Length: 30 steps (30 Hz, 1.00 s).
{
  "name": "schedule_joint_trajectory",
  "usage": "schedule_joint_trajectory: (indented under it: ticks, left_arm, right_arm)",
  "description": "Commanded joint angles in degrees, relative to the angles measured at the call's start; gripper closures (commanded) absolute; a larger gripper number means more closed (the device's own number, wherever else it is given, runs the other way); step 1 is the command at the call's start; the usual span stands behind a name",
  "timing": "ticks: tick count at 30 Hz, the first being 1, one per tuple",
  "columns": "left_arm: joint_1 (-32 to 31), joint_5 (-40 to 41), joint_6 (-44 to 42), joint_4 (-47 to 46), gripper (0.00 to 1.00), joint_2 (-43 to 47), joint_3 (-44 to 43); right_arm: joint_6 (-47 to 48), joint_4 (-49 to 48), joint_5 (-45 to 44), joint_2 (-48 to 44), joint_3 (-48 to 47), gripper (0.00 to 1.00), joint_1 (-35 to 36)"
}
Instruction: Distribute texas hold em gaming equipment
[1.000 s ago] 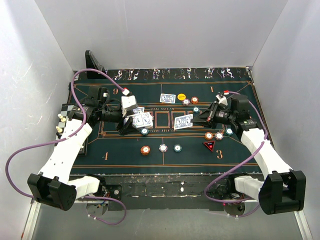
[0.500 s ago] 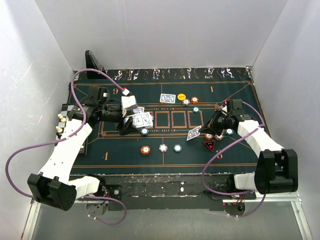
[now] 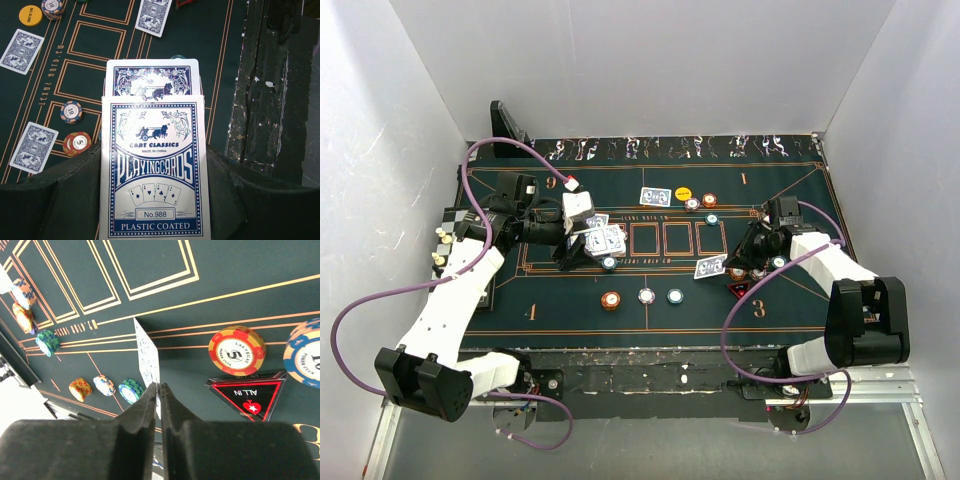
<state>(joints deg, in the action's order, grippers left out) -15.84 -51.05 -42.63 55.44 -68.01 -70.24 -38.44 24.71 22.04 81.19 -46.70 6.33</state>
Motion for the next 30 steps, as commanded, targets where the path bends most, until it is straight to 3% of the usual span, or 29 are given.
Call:
schedule_joint_trajectory:
  ticks: [1,6,8,16,18,21,26,30]
  left_arm:
    - [-0.1,-1.8,-0.8,-0.3,1.0,1.6,-1.7]
    - [-0.1,-2.0,-0.6,-0.5,1.0,1.5,-1.7]
    - [0.0,-2.1,-0.3,-0.4,1.0,1.4,-1.9]
    - [-0.1,-2.1,-0.2,-0.4,1.0,1.3,-2.3]
    - [0.0,-2.2,-0.1,-0.4,1.0,1.4,-2.2]
    - [-0.1,-2.5,-0.1,-0.5,1.0,1.4,-1.7]
    - [-0.1,-2.7,0.0,-0.5,1.0,1.4,-1.8]
    - [0.0,-2.7,0.3,-0.6,1.0,1.6,-1.9]
  right_arm:
    - [3.4,3.8,-5.2,-0.1,-4.6,0.79,-0.4]
    - [4.4,5.8,-6.0,-2.0,-6.8,0.49,-0.1]
    - [4.4,7.2,-6.6,-2.4,-8.2,0.41,0.2]
    - [3.4,7.9,-3.5,-4.4,-11.9,0.39,3.9]
    - [1.8,5.1,0.6,-6.2,-12.2,0.36,6.3]
    - [-0.7,2.1,7.3,-8.6,-15.1,0.2,11.5]
    - [-8.7,-6.9,17.4,-8.8,-19.7,0.15,19.8]
    - [-13.3,-13.3,18.3,-6.3,-22.1,0.14,24.8]
